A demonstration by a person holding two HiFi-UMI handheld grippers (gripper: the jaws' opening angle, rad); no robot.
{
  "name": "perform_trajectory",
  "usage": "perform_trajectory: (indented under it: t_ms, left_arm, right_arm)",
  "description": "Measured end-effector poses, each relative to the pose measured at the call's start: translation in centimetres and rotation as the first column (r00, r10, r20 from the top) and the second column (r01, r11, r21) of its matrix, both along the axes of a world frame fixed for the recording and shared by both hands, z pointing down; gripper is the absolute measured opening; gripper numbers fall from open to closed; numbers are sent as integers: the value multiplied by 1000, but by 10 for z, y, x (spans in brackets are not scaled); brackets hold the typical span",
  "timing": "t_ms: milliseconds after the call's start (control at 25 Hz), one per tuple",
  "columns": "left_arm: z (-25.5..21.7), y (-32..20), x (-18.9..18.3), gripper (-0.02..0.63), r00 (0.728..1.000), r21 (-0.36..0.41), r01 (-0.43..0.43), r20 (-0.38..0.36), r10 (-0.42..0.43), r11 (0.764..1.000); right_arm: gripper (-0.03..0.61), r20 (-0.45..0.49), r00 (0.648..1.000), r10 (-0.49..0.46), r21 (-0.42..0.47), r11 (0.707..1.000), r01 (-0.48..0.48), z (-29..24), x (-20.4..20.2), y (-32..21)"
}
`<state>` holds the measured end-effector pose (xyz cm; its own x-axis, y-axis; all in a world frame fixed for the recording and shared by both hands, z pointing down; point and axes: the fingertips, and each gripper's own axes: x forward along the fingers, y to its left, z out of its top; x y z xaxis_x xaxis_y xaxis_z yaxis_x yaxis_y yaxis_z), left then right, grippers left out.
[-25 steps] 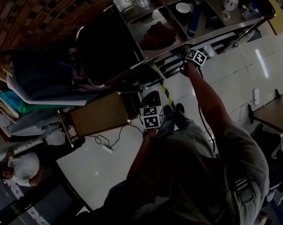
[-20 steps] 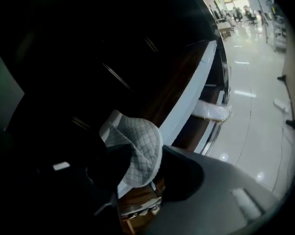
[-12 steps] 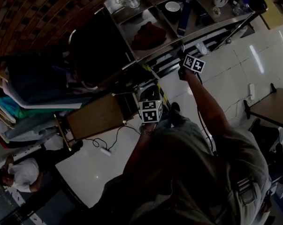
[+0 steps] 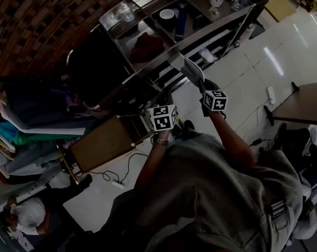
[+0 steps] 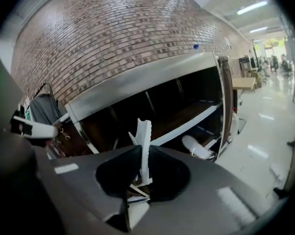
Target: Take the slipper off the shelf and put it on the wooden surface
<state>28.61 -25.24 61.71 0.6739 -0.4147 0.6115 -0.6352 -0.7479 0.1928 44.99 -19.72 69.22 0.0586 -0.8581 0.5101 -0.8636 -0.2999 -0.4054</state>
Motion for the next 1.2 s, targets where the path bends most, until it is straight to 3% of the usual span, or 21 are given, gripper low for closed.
perform_trajectory:
  t_ms: [120,240,400,720,840,960,1080,1200]
  left_arm:
    - [-8,13,13,3,999,16,-33,-11,33,999]
    - [-14,32,21,5,999,17,-50,-18,50,999]
    - [-9,62,13,3,998,32,-65,-1,65,997]
    - [0,116,-73,3,999,17,-2,32,1,1000]
    - [-7,134,-121,4,999,37,27,22,-27,999]
    - [-3,162,-193,4,999,51,50,15,-51,997]
    - [4,196,-281,5,995,62,98,4,-99,993]
    - [11,229,-378,4,986,43,166,21,-167,985]
  right_arm:
    - [38,-62,998,-15,-7,1000,15,-10,-12,31]
    - [38,-64,998,-7,13,1000,8,-14,-14,48]
    - [38,-105,994,-34,5,999,35,-6,-16,68]
    - [38,-114,992,-51,9,999,52,-5,-62,120]
    - [38,-113,992,-59,28,998,63,-8,-102,138]
    - [38,-142,987,-77,38,996,84,-9,-163,161]
    - [38,-155,984,-90,39,995,97,-12,-242,193]
    - [38,-81,993,-89,58,994,94,-18,-339,222]
